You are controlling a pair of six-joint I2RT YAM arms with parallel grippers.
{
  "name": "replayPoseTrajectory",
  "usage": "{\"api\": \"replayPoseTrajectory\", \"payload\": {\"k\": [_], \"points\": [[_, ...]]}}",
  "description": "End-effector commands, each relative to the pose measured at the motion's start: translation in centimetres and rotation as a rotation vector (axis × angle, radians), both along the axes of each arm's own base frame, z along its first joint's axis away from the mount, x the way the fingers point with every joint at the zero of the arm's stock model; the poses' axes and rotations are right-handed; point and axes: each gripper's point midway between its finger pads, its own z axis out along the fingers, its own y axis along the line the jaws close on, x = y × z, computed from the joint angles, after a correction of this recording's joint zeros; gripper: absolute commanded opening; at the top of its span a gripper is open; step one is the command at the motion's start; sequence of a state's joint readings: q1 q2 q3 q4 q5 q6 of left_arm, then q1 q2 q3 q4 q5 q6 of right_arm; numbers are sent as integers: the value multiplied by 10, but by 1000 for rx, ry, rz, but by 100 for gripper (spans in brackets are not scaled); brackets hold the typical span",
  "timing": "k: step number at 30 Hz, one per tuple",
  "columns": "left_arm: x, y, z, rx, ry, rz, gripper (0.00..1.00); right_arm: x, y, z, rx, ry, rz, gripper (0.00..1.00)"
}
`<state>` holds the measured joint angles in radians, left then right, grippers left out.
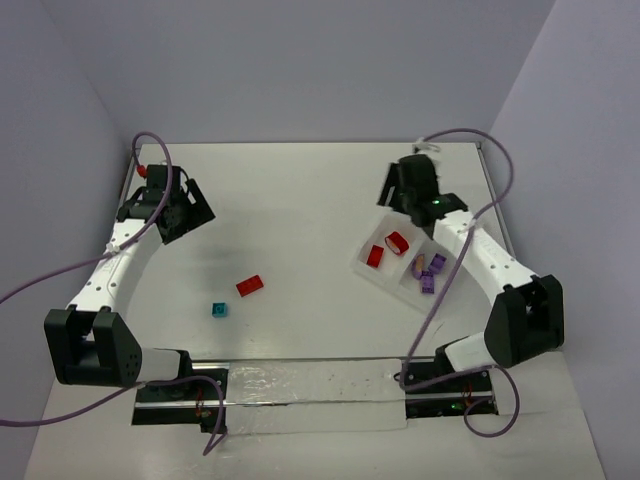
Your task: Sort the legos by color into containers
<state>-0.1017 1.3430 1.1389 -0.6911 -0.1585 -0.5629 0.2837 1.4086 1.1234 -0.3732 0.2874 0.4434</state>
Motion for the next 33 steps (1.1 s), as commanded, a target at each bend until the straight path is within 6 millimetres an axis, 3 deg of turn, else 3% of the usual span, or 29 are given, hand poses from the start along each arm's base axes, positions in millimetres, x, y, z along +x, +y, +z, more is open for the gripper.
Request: {"api": "replayPoseTrajectory", "payload": {"k": [1,4,6,7,10,13,16,22,33], "points": [[7,9,19,35,-37,17,89,-28,134,25,26,-50,403,73],[2,15,18,47,-27,36,89,-55,203,13,27,-15,614,73],[-1,20,18,53,-23,52,89,-91,268,-2,-19,10,821,73],[-2,21,18,55,-24,56,89,-105,288,-8,-32,22,893,74],[-4,23,21,52,-31,64,89,-141,335,-29,-76,63,1092,76],[-5,24,24,49,-38,69,89,-154,367,-49,-121,103,1205,78],[-6,26,27,55,-42,71,89,-155,380,-72,-166,167,1265,79],[-9,30,30,60,-53,78,89,-154,371,-117,-387,245,1360,84],[-7,28,30,42,-51,70,89,-153,377,-141,-461,205,1445,90]]}}
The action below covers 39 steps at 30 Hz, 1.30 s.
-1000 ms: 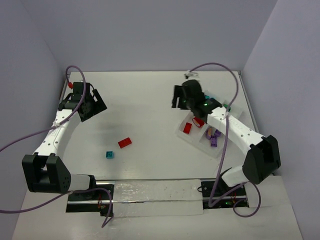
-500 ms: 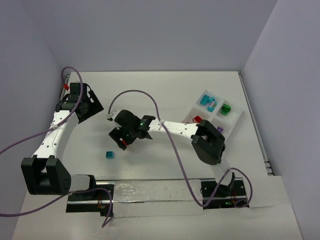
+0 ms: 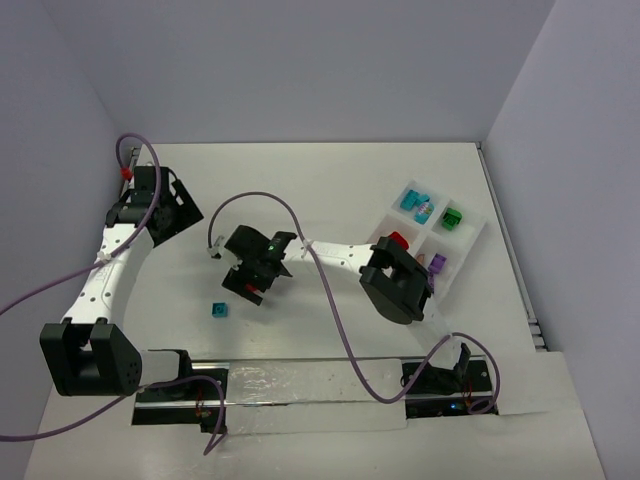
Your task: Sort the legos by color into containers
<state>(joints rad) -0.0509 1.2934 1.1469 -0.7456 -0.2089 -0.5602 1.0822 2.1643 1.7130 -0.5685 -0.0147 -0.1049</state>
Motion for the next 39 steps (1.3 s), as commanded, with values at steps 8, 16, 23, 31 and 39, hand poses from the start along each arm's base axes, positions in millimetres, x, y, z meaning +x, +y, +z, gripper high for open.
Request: {"api": "replayPoseTrajectory", "payload": {"k": [8,16,23,31,39], "points": [[4,6,19,15,-50,7,89,26,19,-16,-21,-126,24,91],[5,9,22,13,-55,14,89,28,44,-11,88,-109,9,91],[5,10,25,10,-63,13,89,19,58,-19,136,-34,9,87],[4,10,24,4,-64,9,89,19,42,-16,140,-39,-61,26],[5,9,21,-8,-65,3,89,43,15,26,216,-72,-219,2]]}}
